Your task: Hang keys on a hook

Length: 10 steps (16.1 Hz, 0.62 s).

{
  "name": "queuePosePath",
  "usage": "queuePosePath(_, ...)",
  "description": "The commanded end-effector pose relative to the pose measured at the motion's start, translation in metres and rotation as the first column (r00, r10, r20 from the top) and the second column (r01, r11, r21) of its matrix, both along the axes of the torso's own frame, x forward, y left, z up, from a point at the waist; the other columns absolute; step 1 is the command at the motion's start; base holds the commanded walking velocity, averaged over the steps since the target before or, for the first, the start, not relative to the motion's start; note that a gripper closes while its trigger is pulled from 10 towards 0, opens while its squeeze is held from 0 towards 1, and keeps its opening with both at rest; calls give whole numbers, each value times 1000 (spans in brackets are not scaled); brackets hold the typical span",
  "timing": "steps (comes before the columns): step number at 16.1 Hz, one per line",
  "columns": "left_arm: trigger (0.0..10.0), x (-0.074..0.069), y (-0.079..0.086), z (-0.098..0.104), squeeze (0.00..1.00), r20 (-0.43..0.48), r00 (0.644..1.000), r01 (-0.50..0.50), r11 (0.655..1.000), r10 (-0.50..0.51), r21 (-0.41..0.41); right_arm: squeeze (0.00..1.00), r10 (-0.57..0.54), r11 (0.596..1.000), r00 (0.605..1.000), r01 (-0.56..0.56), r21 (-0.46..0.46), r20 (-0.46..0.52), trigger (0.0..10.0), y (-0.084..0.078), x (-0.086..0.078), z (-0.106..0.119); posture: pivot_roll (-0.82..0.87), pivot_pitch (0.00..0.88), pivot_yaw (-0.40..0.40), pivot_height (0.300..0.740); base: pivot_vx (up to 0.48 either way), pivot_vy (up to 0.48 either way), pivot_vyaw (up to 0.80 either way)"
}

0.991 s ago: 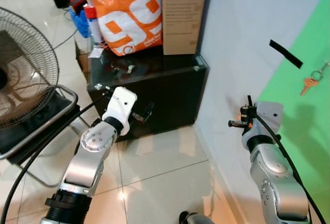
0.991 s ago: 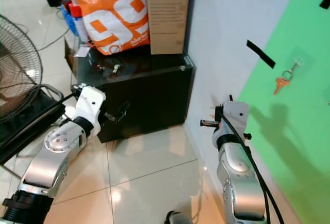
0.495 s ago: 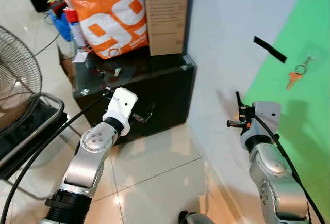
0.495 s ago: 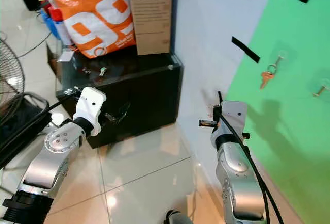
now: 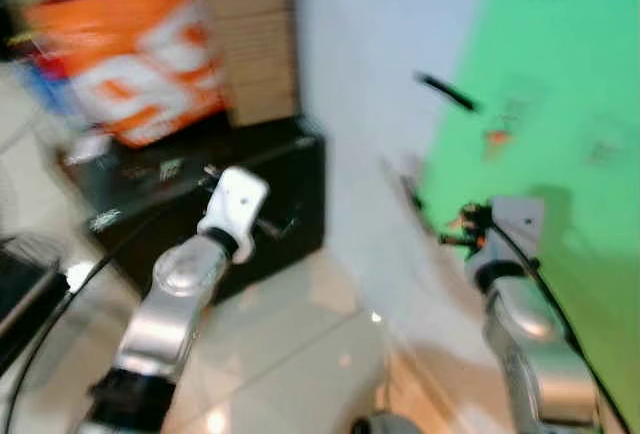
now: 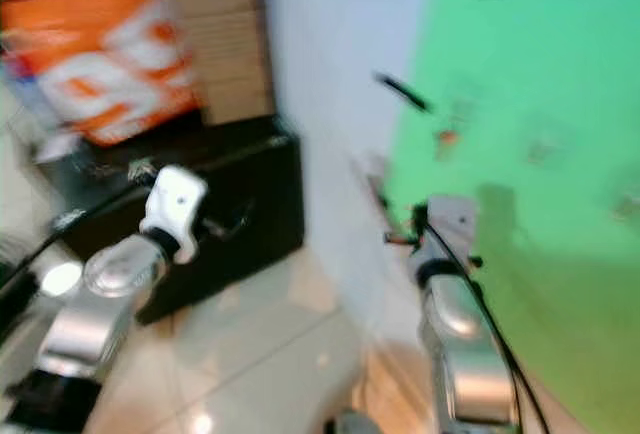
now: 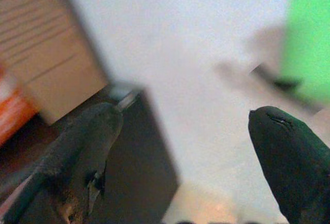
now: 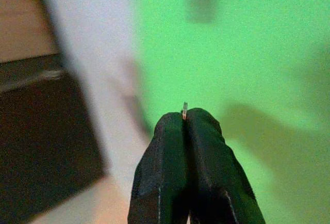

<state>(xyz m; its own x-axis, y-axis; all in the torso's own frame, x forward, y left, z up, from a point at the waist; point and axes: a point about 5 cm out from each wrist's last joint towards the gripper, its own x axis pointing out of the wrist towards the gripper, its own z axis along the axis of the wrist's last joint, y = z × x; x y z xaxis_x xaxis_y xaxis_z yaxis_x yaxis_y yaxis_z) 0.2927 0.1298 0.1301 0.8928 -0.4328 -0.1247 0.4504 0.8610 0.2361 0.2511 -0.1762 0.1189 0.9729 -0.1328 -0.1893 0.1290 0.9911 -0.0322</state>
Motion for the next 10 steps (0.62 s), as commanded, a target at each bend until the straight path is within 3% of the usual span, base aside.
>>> queuePosePath(1,10000,0,10,2,0,8,1000,-23,1000,23,16,0,14,1000,1000,-14,2,28,10000,6,2,5,-72,0,32,740,0,0,-800)
queuePosePath(10,10000,3,9,3,0,7,1000,-4,999,4,32,0,38,999,998,-37,-18,47,10000,9,5,10,-75,0,40,740,0,0,-800)
